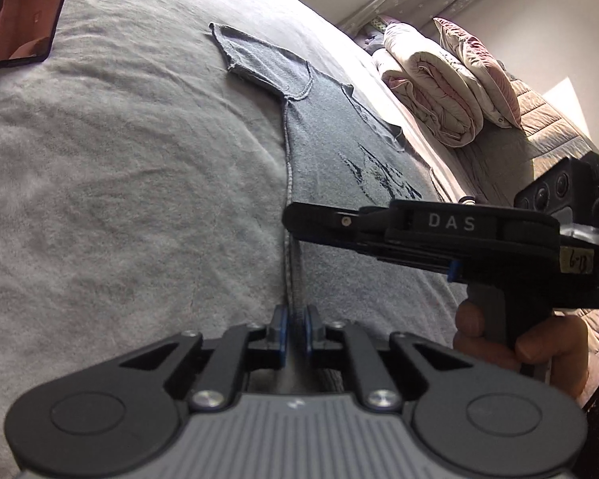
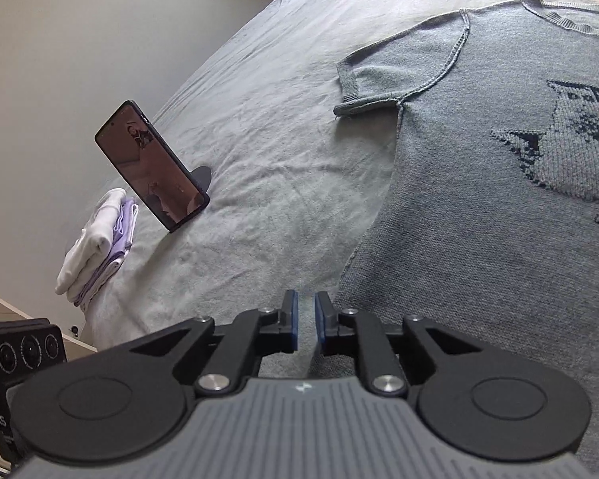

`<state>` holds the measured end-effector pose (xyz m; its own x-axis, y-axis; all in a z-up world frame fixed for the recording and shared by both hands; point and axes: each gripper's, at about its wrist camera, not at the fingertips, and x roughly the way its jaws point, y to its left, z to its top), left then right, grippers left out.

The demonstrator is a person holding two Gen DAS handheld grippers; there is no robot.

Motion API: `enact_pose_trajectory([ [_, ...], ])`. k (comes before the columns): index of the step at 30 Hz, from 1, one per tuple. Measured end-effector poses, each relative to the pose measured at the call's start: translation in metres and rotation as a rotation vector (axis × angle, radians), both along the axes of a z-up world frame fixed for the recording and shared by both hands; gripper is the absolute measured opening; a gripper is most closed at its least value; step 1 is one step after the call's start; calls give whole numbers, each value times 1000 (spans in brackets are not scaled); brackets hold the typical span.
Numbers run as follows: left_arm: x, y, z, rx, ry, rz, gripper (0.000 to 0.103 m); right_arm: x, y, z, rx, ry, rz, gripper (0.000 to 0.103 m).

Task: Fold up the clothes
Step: 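Open both grippers and release the sweater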

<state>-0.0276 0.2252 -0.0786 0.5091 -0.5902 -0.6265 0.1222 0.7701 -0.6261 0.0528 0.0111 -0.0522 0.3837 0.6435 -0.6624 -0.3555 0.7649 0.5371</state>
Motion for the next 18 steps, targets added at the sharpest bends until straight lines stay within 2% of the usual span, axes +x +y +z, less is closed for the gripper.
enact_pose_trajectory([
  [3,-1,-3,-3,-24,24,-34,13,-17,-22,9,-35,-27,-11,25],
  [4,-1,-6,-3,-24,27,-48,13,-24,-28,11,-49,-38,-13,37],
  [5,-2,-8,-3,-24,30,-61,13,-35,-36,14,-66,-60,-12,39],
  [9,-6,-19,-3,-6,21,-79,13,-78,-49,17,-88,-102,44,39],
  [11,-9,-23,-2,22,8,-67,4,-98,-48,17,-99,-119,80,39],
  [13,-11,-24,0,48,1,-55,4,-119,-43,16,-114,-146,116,40],
  [16,-14,-23,2,65,1,-41,3,-139,-27,12,-138,-192,180,46],
  [18,-15,-23,3,75,4,-34,3,-145,-13,6,-193,-227,202,47],
])
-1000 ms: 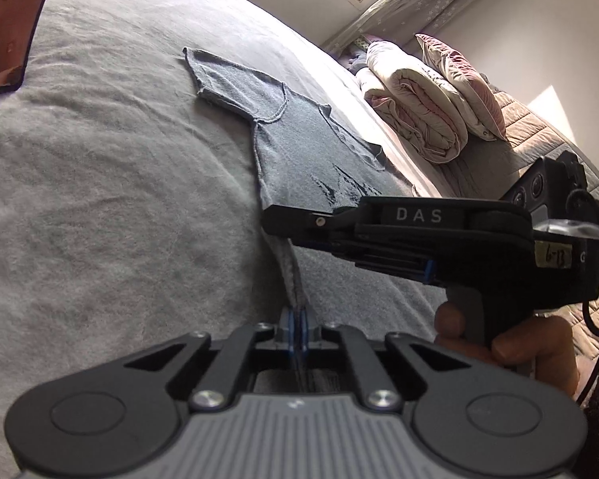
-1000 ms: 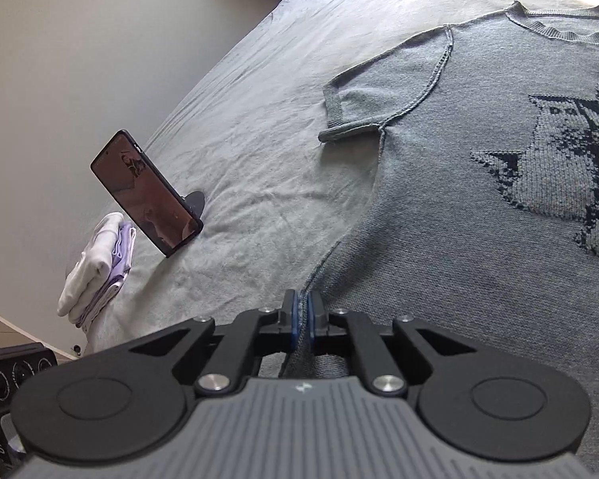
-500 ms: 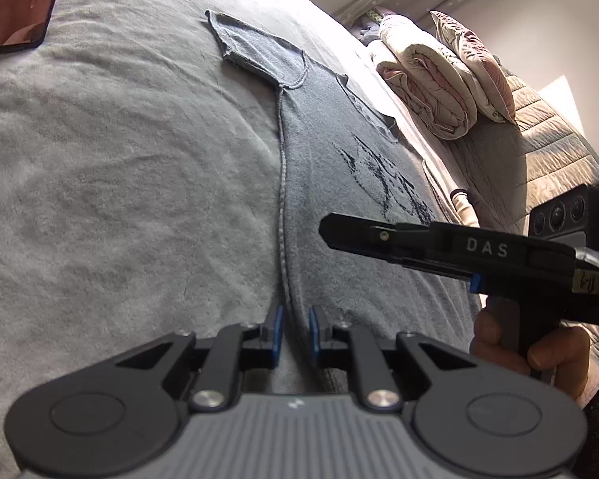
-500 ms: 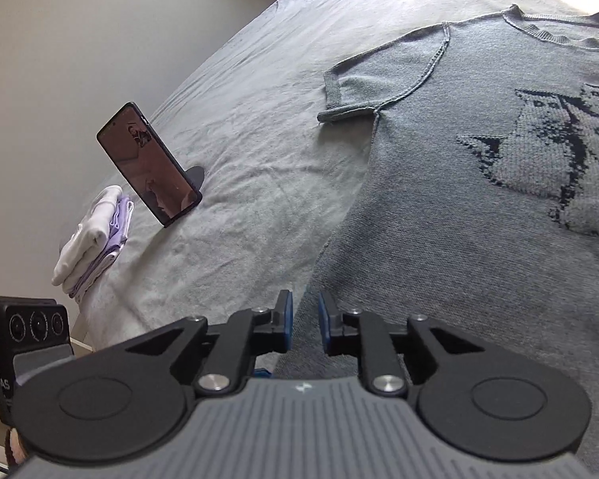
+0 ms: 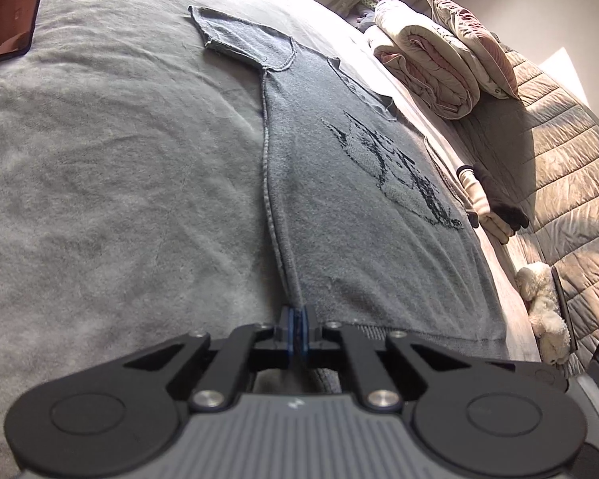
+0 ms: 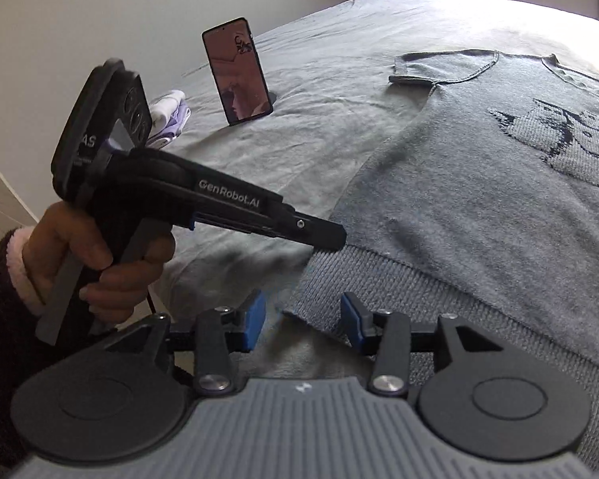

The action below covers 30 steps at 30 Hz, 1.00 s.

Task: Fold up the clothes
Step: 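Open both grippers and release the sweater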

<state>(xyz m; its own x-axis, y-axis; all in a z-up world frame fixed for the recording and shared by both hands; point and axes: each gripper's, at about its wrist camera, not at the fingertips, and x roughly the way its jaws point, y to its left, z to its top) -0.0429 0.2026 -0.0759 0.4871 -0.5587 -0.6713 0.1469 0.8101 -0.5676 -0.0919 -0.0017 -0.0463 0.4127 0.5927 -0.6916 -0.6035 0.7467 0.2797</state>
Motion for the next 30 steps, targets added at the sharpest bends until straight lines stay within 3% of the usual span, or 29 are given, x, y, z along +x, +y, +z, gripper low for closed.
enact_pose_trajectory([
  [3,-1,-1,1,21,0,7,3,3,12,-13,-42,-21,-86,42],
  [5,-1,-1,3,31,0,11,3,9,13,-16,-27,-10,-157,12],
  [10,-7,3,16,27,-35,-12,3,20,4,-9,109,160,-185,9],
  [15,-8,-10,10,167,-36,-39,3,26,4,-20,146,230,-209,9],
  [19,-5,-7,11,153,-32,-29,6,19,-3,-10,130,198,-187,16],
  [21,-4,-4,13,140,-39,-2,10,16,-15,-2,116,180,-182,24],
  [22,-4,-3,15,143,-47,17,14,15,-23,1,111,168,-184,43],
  [23,-2,-4,16,148,-53,27,18,14,-34,6,109,145,-194,53],
  [26,3,-10,19,164,-70,50,28,16,-71,14,100,123,-246,53],
  [30,17,-21,20,195,-80,69,35,25,-135,22,101,112,-374,53],
])
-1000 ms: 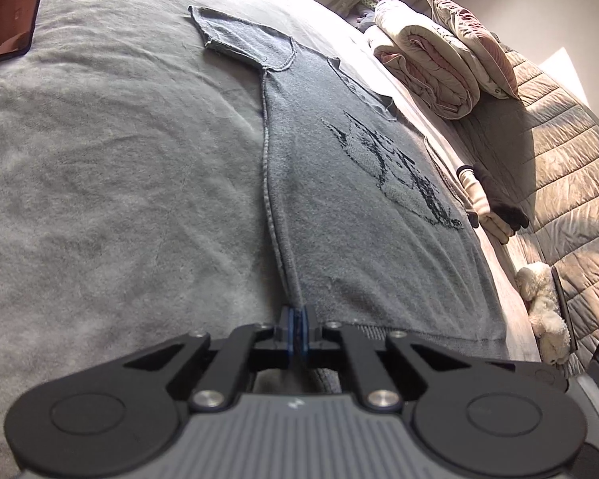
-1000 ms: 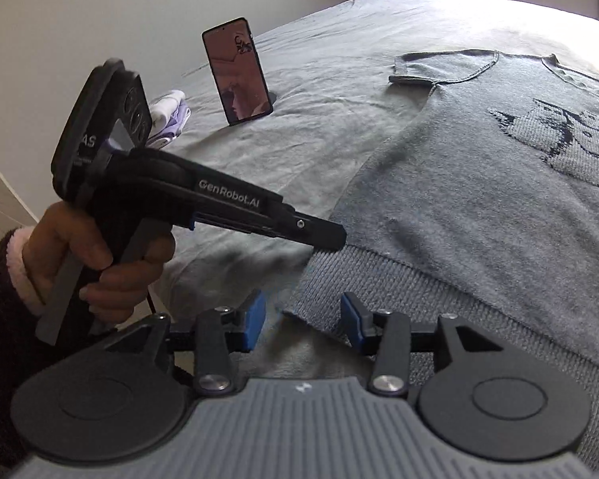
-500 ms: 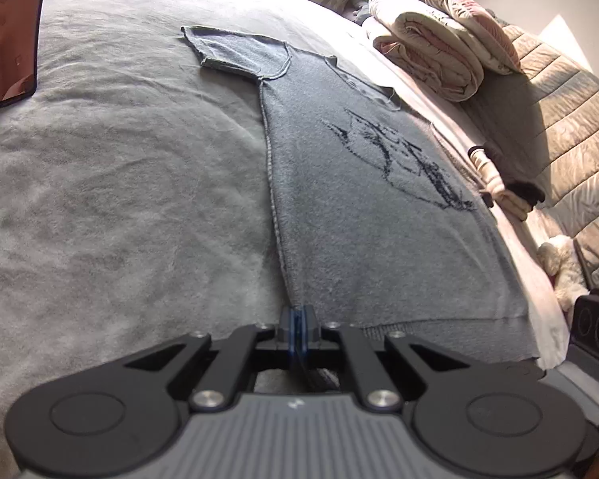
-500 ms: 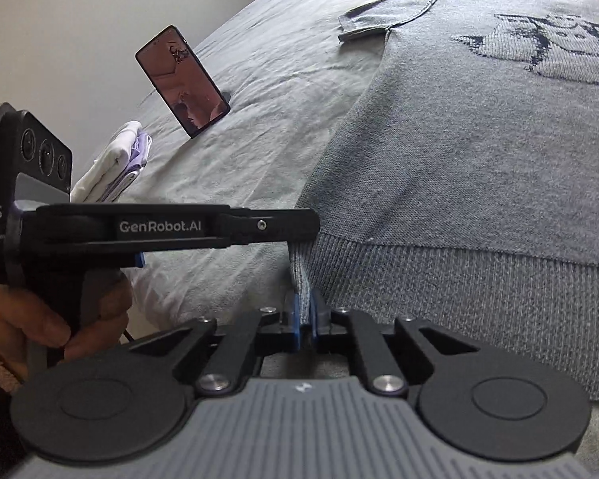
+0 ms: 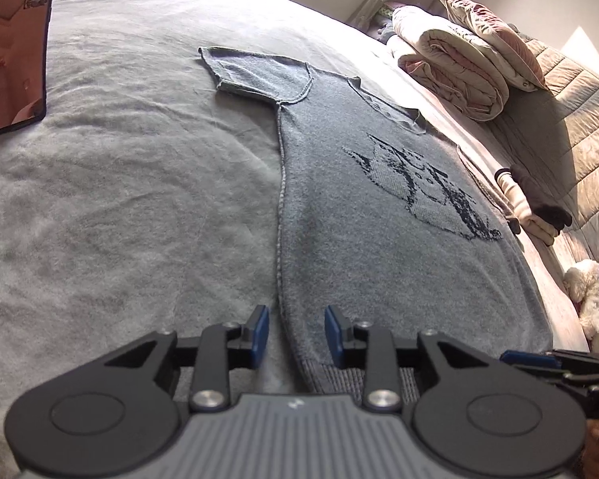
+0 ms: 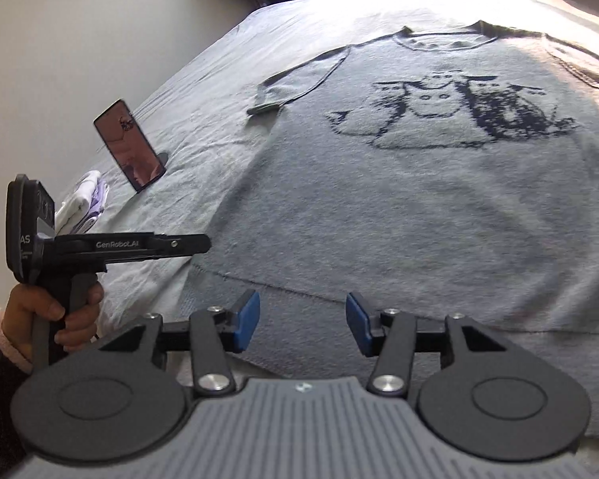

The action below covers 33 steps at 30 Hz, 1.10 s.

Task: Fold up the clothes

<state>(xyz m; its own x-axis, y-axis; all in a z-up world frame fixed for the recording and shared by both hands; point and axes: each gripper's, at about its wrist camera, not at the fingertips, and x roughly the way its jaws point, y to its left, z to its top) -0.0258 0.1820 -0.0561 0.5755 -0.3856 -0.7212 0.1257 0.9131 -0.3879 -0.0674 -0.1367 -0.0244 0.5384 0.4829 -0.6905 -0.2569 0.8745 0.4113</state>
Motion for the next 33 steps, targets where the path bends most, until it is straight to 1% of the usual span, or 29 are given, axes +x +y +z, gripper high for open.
enact_pose_trajectory([
  [2,10,-2,0,7,-9,14,39,8,-37,2,11,-3,-89,53],
  [4,23,-1,-1,-4,-9,40,41,17,-74,1,42,-4,-179,53],
  [7,45,4,-2,-53,27,104,42,34,-126,-3,77,-1,-320,53],
  [11,80,-2,2,-9,4,158,43,66,-185,-19,133,27,-469,53],
  [13,98,-5,4,16,-8,184,43,83,-206,-28,168,40,-529,53],
  [15,115,-6,1,21,-27,215,43,98,-226,-39,215,51,-584,53],
  [17,133,-8,-2,24,-46,246,44,110,-241,-49,276,55,-621,50],
  [20,150,-5,-8,-28,-77,299,44,126,-256,-57,376,43,-669,50],
  [22,158,-2,-12,-68,-95,337,44,134,-263,-61,420,31,-703,50],
  [25,165,4,-16,-131,-128,393,41,146,-272,-66,476,6,-737,49],
  [27,168,6,-19,-166,-144,429,35,153,-276,-68,493,-7,-751,47],
  [28,169,7,-21,-176,-149,440,27,155,-277,-69,489,-10,-752,40],
  [29,170,8,-24,-187,-150,445,20,158,-277,-69,479,-14,-742,28],
  [30,169,9,-26,-196,-153,443,17,160,-277,-69,466,-20,-720,22],
  [31,168,10,-28,-194,-160,433,2,160,-276,-68,445,-29,-700,10],
  [32,168,11,-30,-188,-168,422,2,161,-275,-67,423,-39,-683,8],
  [33,167,12,-32,-183,-175,411,2,159,-275,-64,386,-61,-698,7],
])
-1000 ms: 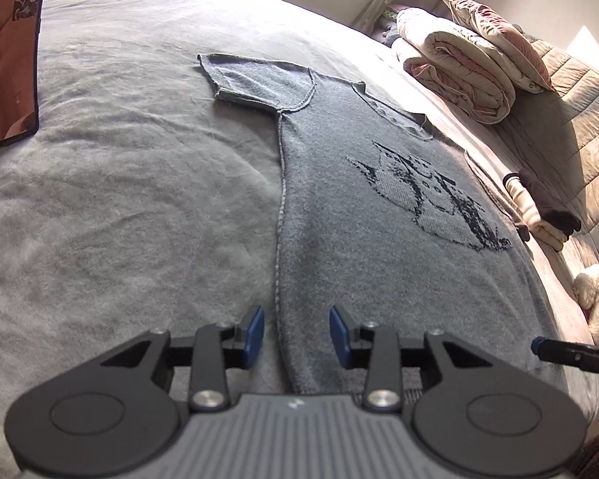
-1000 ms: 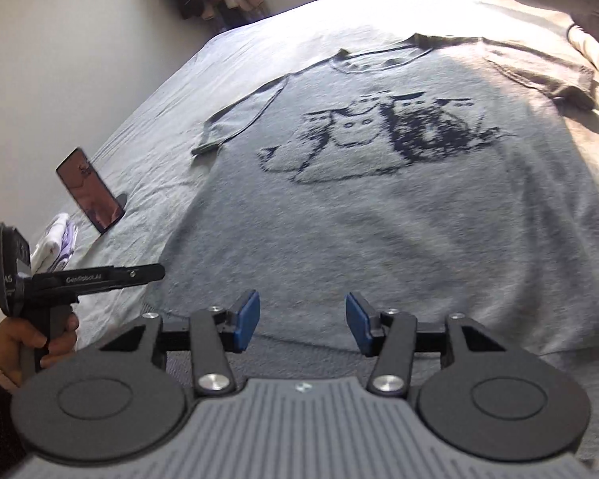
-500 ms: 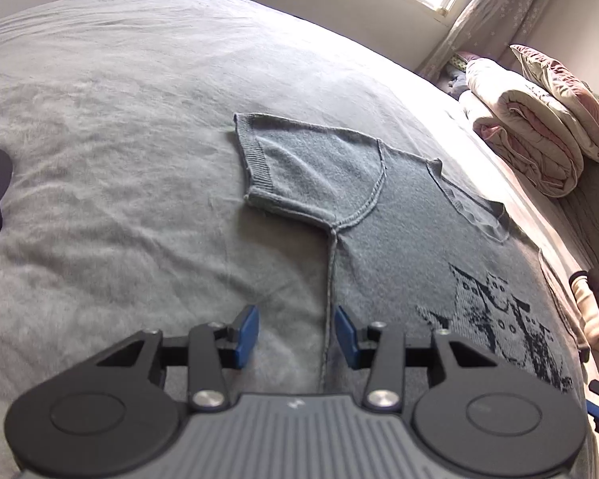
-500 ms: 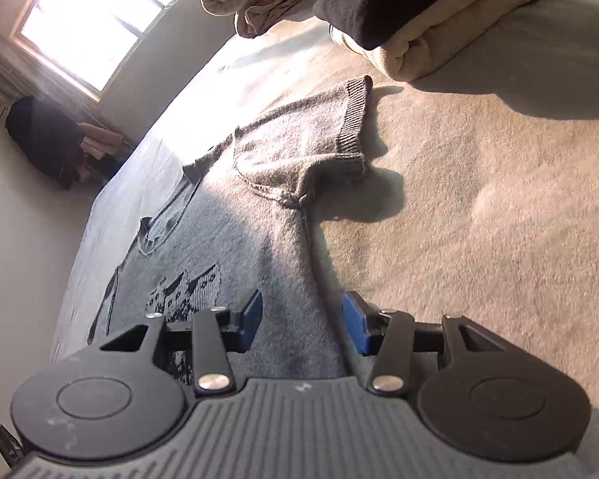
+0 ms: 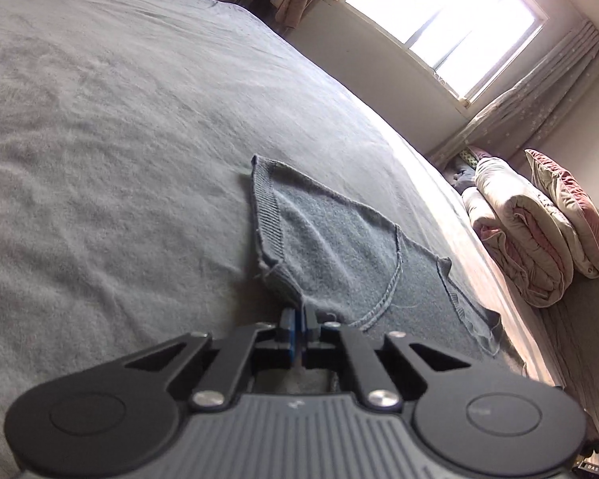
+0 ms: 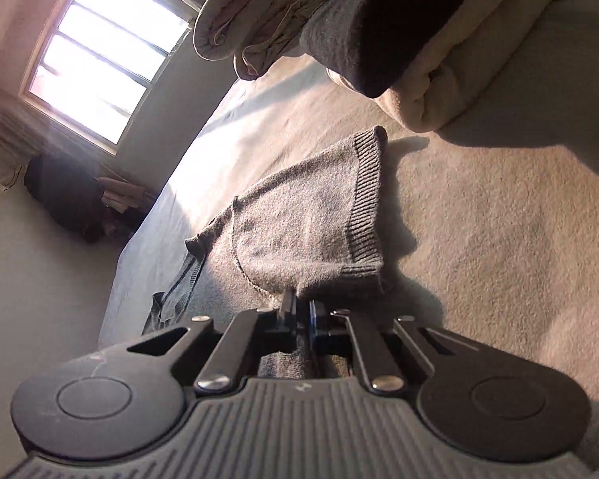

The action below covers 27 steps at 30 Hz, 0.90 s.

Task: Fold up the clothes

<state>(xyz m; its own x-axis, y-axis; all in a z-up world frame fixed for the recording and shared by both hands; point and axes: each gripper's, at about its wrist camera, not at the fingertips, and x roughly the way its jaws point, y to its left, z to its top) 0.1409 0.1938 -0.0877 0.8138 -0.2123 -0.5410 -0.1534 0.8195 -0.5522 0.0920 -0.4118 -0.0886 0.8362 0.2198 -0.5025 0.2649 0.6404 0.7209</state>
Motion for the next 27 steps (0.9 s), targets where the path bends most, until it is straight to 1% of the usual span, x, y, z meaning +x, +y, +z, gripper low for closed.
enact_pose_trajectory([
  [1,-1,-1,1,24,-5,2,2,-1,-2,2,-37,-2,-36,6],
  [3,0,-9,4,96,-6,3,2,-3,-7,3,-61,0,-87,5],
  [6,-1,-26,10,210,-5,1,5,-2,-1,-1,-93,23,-50,6],
  [7,-1,-31,13,240,-1,2,6,-1,2,-1,-101,33,-33,10],
  [8,-2,-34,16,254,6,-3,10,-2,4,1,-94,41,-24,17],
  [9,-2,-37,20,265,13,-8,14,-2,4,4,-87,54,-15,18],
  [10,-3,-39,24,272,16,-15,27,-5,5,7,-85,63,-1,27],
  [11,-5,-41,28,278,14,-21,37,-7,5,11,-85,72,13,42],
  [12,-8,-43,32,287,7,-29,38,-9,5,15,-93,74,24,44],
  [15,-22,-53,46,309,-7,-88,38,-17,11,27,-143,124,58,45],
  [19,-46,-69,53,314,-35,-166,43,-36,23,33,-160,189,118,45],
  [23,-67,-80,45,305,-35,-235,44,-56,34,33,-164,236,156,44],
  [27,-85,-84,29,332,-35,-277,44,-73,45,33,-143,247,167,42],
])
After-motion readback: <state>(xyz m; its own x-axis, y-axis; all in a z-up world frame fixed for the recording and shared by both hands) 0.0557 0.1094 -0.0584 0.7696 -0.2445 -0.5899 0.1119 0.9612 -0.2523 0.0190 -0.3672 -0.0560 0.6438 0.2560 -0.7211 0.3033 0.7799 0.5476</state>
